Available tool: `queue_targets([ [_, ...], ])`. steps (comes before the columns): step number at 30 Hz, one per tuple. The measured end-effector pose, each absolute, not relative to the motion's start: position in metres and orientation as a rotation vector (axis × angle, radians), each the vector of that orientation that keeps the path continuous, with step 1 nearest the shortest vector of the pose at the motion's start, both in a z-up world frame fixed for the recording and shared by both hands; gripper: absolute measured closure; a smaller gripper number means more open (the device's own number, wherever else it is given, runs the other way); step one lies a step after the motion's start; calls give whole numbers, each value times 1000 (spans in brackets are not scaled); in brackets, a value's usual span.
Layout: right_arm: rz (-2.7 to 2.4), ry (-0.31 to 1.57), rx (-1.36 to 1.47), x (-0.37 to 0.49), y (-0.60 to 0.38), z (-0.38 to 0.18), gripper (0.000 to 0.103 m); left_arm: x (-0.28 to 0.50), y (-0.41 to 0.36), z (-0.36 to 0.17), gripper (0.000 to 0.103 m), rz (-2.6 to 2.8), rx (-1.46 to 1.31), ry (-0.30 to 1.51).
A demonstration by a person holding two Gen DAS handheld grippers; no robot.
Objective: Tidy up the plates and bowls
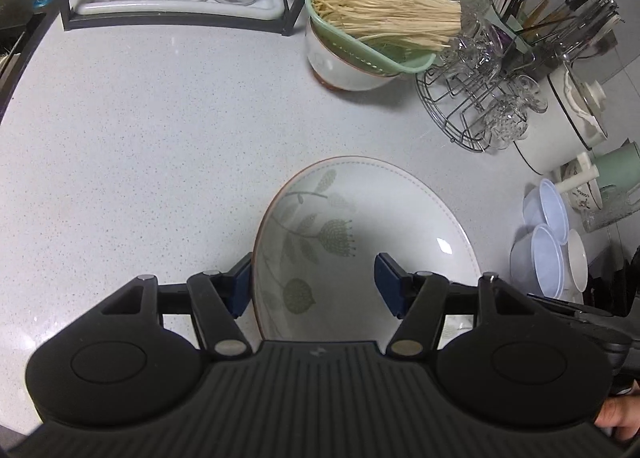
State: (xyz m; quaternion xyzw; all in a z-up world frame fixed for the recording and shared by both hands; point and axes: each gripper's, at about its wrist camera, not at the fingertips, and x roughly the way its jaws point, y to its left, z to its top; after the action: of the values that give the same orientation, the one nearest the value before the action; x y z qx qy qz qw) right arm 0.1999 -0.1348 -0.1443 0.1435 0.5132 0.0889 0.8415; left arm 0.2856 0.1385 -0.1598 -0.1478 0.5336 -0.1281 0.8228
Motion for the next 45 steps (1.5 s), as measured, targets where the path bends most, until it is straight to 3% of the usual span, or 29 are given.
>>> queue_targets([
  [29,243,1137,273,215,-139,-163,85,296,120,-167,36,-204,-195,1166],
  [45,237,1054,254,210,-155,-145,84,292,112,-157,36,-148,-178,1122],
])
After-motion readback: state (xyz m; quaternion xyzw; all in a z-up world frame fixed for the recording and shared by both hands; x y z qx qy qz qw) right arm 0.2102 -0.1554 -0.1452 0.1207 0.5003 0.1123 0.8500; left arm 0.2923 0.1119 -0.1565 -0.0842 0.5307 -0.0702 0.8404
